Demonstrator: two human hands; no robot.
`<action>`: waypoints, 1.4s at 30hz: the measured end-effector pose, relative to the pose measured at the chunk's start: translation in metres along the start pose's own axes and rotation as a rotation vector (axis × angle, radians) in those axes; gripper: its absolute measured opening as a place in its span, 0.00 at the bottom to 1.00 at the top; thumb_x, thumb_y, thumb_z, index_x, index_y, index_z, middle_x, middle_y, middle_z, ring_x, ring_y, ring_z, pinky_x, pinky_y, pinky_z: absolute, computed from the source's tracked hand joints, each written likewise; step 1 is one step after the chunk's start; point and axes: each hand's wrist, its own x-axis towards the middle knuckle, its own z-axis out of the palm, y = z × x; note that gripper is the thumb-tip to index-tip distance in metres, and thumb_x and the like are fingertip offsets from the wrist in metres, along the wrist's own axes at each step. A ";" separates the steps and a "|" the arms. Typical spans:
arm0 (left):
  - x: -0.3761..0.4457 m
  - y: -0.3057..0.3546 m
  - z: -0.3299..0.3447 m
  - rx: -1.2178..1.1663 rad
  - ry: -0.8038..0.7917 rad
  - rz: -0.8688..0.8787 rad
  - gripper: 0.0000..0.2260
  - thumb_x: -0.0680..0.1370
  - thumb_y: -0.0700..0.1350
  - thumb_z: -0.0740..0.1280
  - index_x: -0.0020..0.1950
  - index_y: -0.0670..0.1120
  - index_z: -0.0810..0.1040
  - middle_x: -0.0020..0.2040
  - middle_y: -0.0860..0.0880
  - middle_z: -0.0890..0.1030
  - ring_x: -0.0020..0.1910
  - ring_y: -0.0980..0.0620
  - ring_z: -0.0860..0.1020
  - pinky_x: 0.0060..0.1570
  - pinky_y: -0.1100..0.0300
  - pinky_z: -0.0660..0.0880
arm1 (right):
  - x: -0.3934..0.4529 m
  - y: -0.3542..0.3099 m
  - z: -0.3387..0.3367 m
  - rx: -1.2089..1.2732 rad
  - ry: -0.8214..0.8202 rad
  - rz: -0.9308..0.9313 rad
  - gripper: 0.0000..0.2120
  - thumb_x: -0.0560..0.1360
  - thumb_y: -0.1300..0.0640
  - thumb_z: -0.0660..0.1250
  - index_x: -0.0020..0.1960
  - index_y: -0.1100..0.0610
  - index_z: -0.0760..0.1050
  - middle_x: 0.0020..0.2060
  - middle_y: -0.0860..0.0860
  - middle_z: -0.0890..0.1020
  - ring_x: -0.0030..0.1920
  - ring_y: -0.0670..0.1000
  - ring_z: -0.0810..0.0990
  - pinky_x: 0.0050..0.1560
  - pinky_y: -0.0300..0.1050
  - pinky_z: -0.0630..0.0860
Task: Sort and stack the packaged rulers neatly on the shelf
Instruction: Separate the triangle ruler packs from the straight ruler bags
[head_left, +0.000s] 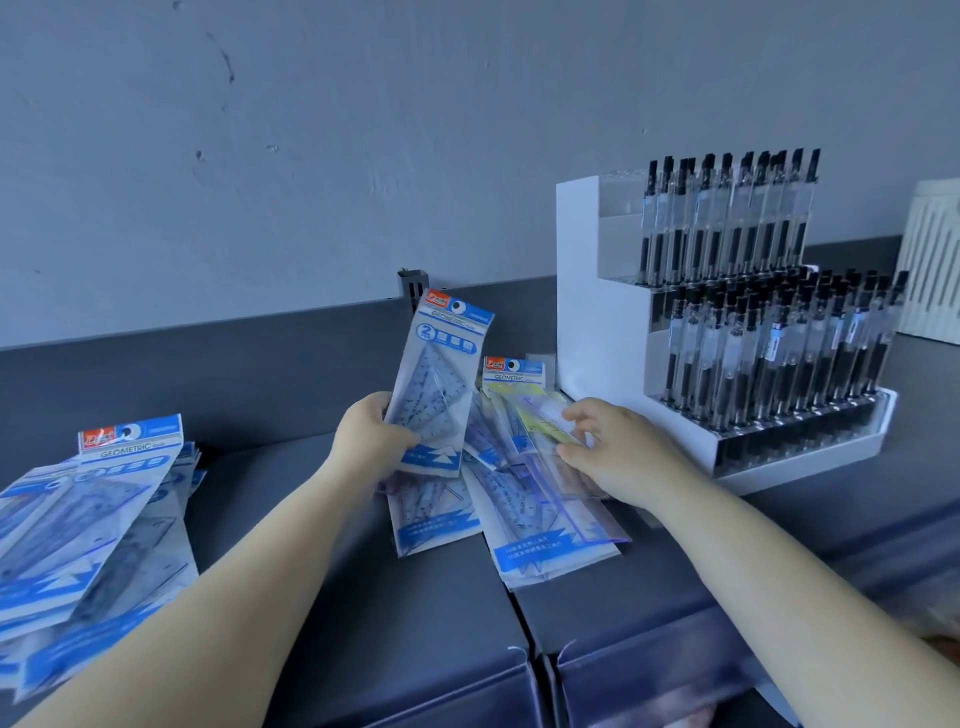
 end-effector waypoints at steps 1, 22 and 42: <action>0.000 0.000 -0.001 -0.045 0.001 -0.015 0.07 0.73 0.34 0.65 0.48 0.43 0.76 0.49 0.41 0.81 0.43 0.41 0.81 0.37 0.50 0.78 | 0.000 0.000 0.000 0.006 0.004 0.018 0.20 0.76 0.53 0.64 0.67 0.51 0.68 0.62 0.51 0.75 0.61 0.51 0.75 0.57 0.42 0.69; -0.017 0.016 -0.015 -0.430 -0.168 -0.109 0.08 0.73 0.27 0.64 0.48 0.39 0.75 0.48 0.39 0.81 0.42 0.43 0.81 0.31 0.53 0.81 | -0.003 0.002 0.002 0.259 0.160 0.038 0.21 0.66 0.50 0.76 0.54 0.50 0.70 0.44 0.45 0.78 0.42 0.49 0.78 0.42 0.46 0.76; -0.069 -0.014 -0.176 -0.290 0.029 0.095 0.10 0.71 0.31 0.67 0.47 0.43 0.78 0.47 0.44 0.83 0.44 0.43 0.81 0.46 0.49 0.78 | -0.053 -0.159 0.077 0.835 -0.016 -0.148 0.13 0.73 0.70 0.57 0.43 0.53 0.71 0.33 0.49 0.78 0.34 0.50 0.74 0.39 0.43 0.71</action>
